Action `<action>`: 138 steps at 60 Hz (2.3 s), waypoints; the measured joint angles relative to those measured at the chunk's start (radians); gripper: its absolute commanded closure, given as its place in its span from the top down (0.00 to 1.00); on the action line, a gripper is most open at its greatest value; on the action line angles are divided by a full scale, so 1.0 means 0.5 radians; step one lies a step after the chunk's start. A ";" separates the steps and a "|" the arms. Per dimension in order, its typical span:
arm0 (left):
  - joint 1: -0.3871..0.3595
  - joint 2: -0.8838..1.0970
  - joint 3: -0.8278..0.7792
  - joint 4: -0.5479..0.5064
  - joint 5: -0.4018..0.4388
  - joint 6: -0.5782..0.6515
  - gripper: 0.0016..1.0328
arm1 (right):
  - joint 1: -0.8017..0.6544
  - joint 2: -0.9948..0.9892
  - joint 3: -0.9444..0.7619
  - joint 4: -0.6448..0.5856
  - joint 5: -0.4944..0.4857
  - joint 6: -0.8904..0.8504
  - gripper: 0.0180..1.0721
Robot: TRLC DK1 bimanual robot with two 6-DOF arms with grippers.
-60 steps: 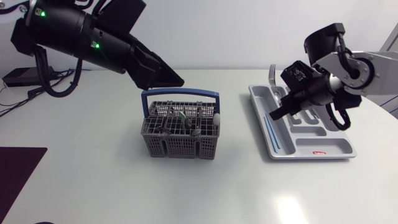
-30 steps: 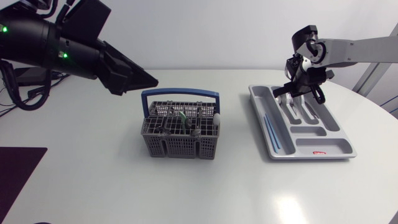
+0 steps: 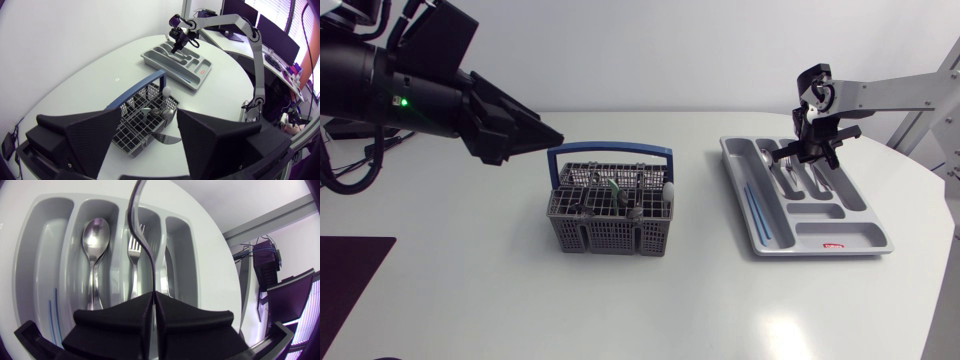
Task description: Unload the cutlery basket into the drawer organizer.
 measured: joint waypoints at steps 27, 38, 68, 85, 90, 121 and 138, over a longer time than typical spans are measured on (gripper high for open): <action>0.008 -0.130 -0.051 -0.041 0.000 0.001 0.92 | -0.001 0.211 0.172 -0.111 0.018 0.091 0.65; 0.012 -0.185 -0.062 -0.101 0.000 0.018 0.92 | 0.004 0.149 0.112 -0.101 -0.088 0.104 0.65; 0.050 -0.396 -0.446 -0.104 0.045 0.589 0.92 | 0.366 -1.193 -0.909 0.181 -0.600 -0.070 0.83; 0.045 -0.475 -1.070 0.676 0.046 0.776 0.92 | 0.768 -1.646 -1.373 0.229 -0.672 -0.087 0.83; 0.025 -0.479 -1.178 0.924 0.040 0.776 0.92 | 0.912 -1.724 -1.482 0.246 -0.680 -0.085 0.83; -0.124 -0.137 -1.383 1.606 -0.010 0.829 0.92 | 1.382 -1.804 -1.859 0.518 -0.685 -0.077 0.83; -0.153 0.018 -1.521 1.947 -0.015 0.835 0.86 | 1.656 -1.827 -1.900 0.681 -0.743 -0.070 0.83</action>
